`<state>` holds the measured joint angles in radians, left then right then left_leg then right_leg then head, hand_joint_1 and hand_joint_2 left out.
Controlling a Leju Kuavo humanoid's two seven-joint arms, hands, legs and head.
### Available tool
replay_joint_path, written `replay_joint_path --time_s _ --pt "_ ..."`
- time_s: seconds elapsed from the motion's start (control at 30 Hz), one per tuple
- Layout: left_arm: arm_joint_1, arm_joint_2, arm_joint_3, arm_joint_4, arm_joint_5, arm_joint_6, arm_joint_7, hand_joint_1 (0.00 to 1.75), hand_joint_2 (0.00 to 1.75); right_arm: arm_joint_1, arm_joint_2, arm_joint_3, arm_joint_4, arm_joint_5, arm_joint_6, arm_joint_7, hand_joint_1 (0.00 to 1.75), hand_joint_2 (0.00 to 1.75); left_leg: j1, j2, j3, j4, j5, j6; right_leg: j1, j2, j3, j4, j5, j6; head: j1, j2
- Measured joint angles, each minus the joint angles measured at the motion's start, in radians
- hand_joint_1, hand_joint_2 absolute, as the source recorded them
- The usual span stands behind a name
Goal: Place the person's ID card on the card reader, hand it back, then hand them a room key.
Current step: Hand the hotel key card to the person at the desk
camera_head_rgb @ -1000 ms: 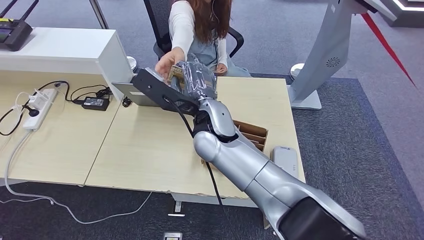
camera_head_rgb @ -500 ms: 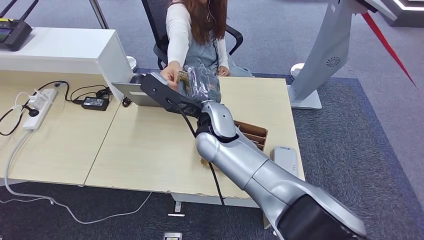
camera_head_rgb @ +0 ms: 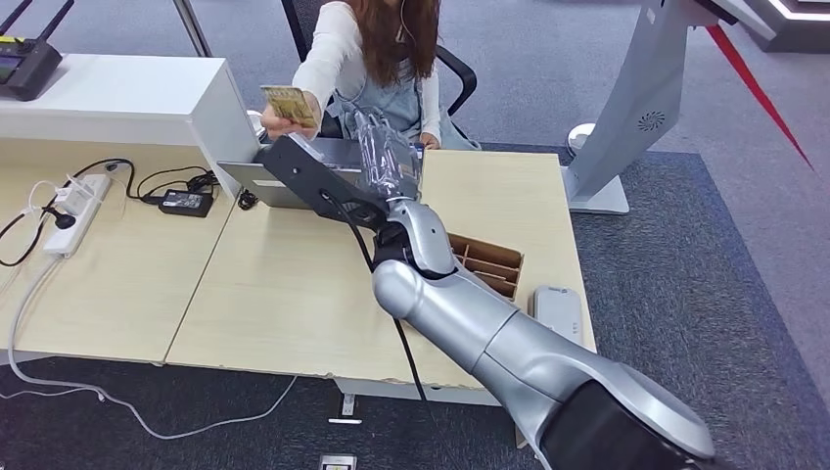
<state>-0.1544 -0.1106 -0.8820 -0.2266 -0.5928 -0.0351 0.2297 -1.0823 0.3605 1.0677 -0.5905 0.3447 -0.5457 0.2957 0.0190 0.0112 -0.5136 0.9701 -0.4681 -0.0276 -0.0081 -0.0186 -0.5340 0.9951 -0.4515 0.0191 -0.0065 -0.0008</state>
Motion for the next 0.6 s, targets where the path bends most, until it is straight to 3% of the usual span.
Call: replay_joint_path --time_s 0.23,0.37,0.4,0.53,0.6 --pt "0.0 0.0 0.0 0.0 0.0 0.0 0.001 0.0 0.0 0.0 0.0 0.01 0.0 -0.008 -0.014 -0.035 0.0 1.75 0.0 0.0 0.0 0.0 0.001 -0.001 0.0 0.0 0.0 0.0 0.0 0.0 0.0 0.0" --pt "0.0 0.0 0.0 0.0 0.001 0.001 0.002 0.0 0.0 0.0 0.0 0.015 0.0 -0.009 -0.021 -0.053 0.0 0.0 0.0 0.0 0.0 0.0 0.001 -0.001 0.0 0.0 0.0 0.0 0.0 0.0 0.0 0.0" --pt "0.001 0.0 0.0 0.0 0.002 0.002 0.002 0.0 0.0 0.0 0.0 0.016 0.0 -0.008 -0.023 -0.065 0.0 0.0 0.0 0.0 0.0 0.0 0.001 -0.001 0.0 0.0 0.0 0.0 0.0 0.0 0.0 0.0" --pt "0.002 0.0 0.0 0.0 0.011 0.006 0.002 0.0 0.0 0.015 -0.002 0.001 -0.008 0.029 -0.024 -0.123 0.0 1.75 0.0 0.0 0.0 0.0 0.001 -0.001 0.0 0.0 0.0 0.0 0.0 0.0 0.0 0.0" --pt "0.004 0.0 0.0 0.0 0.018 0.011 0.0 0.0 0.0 0.046 -0.012 -0.024 -0.033 0.088 -0.015 -0.145 0.0 1.75 0.0 0.0 0.001 0.0 0.001 -0.001 0.0 0.0 0.0 0.0 0.0 0.0 0.0 0.0"
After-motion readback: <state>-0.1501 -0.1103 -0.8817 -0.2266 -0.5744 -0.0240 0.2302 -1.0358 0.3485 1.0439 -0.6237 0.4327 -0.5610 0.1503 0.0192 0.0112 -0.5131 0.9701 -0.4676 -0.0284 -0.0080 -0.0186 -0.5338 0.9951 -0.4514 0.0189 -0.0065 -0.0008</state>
